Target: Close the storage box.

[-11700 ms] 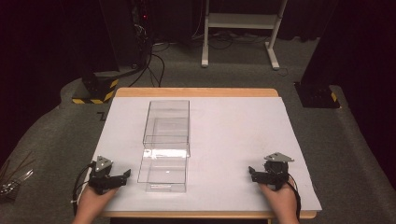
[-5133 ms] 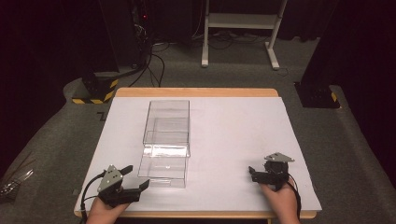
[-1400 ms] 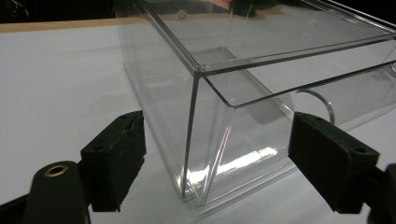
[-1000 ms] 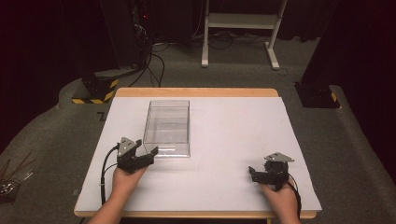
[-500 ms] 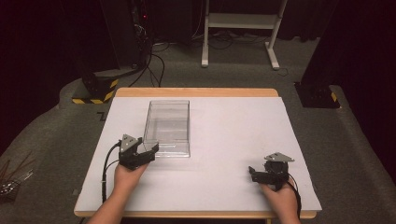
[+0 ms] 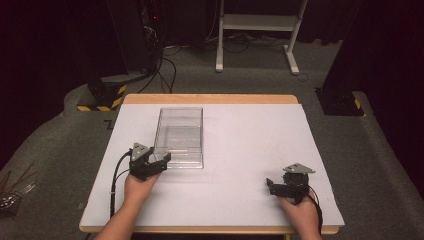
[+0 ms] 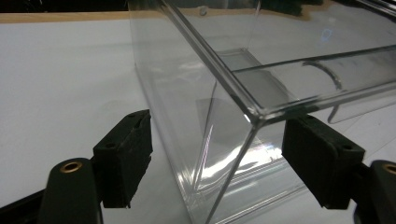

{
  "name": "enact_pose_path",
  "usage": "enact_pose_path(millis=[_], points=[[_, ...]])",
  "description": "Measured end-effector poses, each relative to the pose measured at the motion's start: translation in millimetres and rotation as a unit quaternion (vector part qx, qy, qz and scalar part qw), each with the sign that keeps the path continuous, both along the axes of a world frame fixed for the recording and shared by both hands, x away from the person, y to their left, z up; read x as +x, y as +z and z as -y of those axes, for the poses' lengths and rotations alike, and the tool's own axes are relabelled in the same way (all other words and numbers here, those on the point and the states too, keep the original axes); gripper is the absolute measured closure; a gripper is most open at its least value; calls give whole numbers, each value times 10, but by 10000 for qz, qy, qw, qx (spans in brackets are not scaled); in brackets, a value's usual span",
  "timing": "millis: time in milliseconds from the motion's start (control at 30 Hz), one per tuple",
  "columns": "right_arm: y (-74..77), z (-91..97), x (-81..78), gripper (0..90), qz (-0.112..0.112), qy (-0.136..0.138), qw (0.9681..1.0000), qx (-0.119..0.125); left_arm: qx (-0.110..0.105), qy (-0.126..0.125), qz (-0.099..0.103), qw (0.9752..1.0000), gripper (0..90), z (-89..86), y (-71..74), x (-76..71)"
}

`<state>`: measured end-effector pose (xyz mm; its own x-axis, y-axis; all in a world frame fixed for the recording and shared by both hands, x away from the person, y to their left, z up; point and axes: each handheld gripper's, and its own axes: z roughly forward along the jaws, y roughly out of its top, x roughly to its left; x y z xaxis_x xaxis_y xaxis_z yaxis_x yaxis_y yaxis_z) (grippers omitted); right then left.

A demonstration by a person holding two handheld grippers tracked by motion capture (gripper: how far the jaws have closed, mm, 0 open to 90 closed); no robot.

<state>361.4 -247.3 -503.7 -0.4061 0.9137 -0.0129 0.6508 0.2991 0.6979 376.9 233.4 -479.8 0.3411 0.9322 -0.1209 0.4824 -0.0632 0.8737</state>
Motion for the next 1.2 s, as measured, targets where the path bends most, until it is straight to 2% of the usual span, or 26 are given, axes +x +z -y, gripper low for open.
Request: enact_pose_path(millis=[300,467,633,867,1033,1167,1200], points=[[-1,0,0,94,2,0,10000,0,-78,-3,-29,10000,263,-8,12,-7],[-1,0,0,93,1,-1,10000,0,-96,-5,-58,9999,239,-29,26,-22],[0,0,0,94,1,-1,10000,-2,-67,-235,-115,9996,203,-36,37,-99],[-1,-1,-1,93,2,-1,10000,-5,-96,-343,-132,9993,199,-93,38,-203],[0,-1,-1,94,2,-1,10000,0,-20,-425,-233,9988,209,-237,-16,-335],[0,-2,-2,94,-3,-8,10000,-3,284,-399,-435,9979,213,-449,-120,-479],[0,-2,-2,94,-3,-8,10000,-3,284,-399,-435,9979,213,-449,-120,-479]])
